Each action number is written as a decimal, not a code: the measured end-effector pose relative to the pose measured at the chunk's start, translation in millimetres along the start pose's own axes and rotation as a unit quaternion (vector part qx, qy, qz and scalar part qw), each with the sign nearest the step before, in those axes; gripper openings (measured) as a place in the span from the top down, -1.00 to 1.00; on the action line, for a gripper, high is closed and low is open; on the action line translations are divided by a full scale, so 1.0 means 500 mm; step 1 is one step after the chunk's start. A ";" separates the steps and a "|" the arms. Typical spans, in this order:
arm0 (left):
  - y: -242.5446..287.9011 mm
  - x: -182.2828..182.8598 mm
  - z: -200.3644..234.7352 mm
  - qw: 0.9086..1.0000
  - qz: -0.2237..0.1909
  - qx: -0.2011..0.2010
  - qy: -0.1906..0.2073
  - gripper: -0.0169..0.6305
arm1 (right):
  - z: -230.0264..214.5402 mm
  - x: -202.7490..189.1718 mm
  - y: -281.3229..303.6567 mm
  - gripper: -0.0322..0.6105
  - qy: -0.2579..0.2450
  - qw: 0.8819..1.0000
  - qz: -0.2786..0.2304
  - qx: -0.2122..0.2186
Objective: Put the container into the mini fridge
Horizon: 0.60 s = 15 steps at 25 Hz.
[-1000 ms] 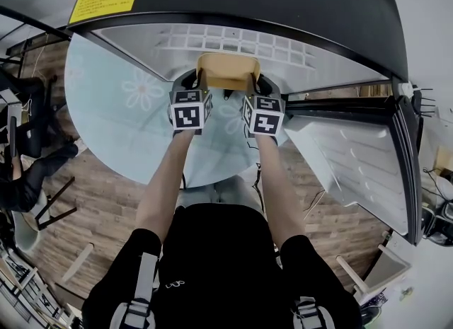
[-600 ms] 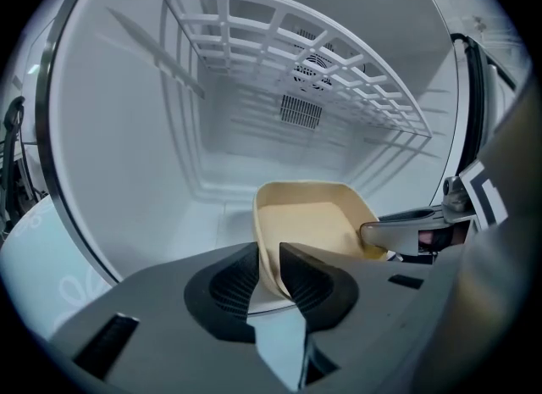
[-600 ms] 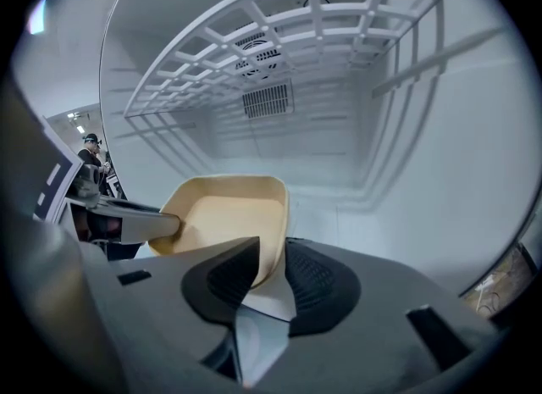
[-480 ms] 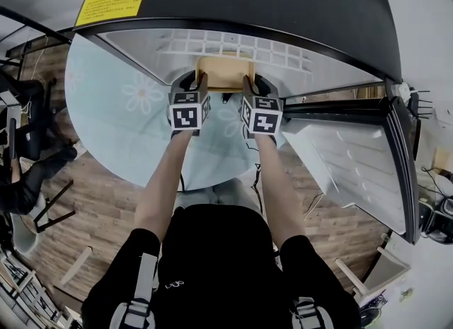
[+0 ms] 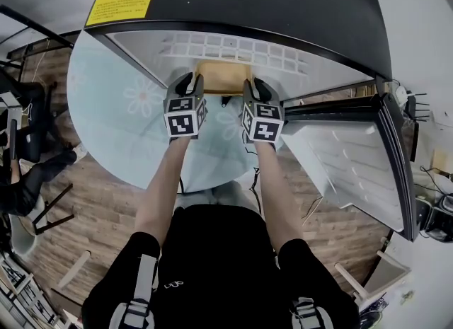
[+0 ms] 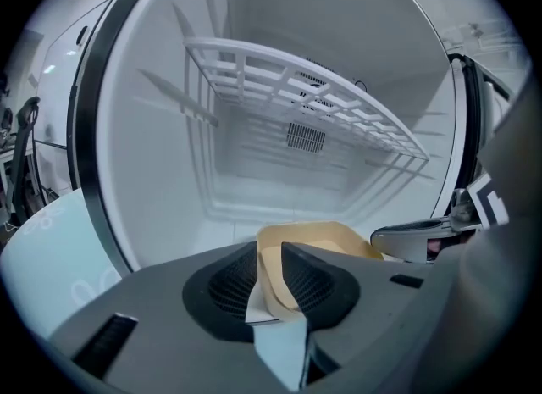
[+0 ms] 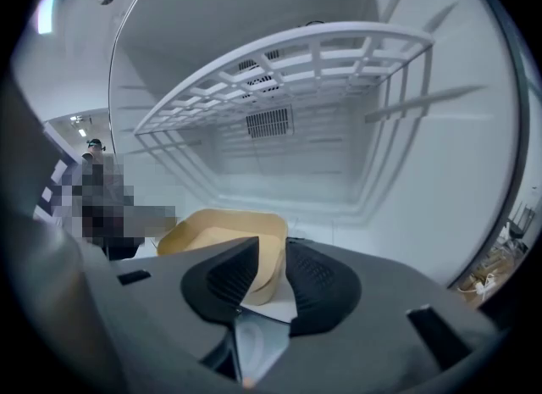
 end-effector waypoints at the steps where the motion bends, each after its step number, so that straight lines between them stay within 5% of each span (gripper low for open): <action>1: -0.005 0.004 -0.004 1.000 -0.004 -0.003 -0.002 0.64 | 0.001 0.004 -0.006 0.57 0.002 1.000 -0.004 0.002; 12: -0.085 0.062 -0.057 0.998 -0.066 -0.017 -0.012 0.90 | 0.012 0.067 -0.085 0.57 0.032 0.998 -0.059 0.011; 15: -0.113 0.081 -0.078 0.995 -0.092 -0.027 -0.028 0.95 | 0.013 0.078 -0.113 0.73 0.050 0.996 -0.068 0.013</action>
Point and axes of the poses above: the fingertips, and each gripper's own axes: y forward along the fingers, z to its left, x out of its top, the point moved 1 cm from there along -y, backward along the fingers, and after that the axes turned 10 degrees about -x, right-handed, at the moved point
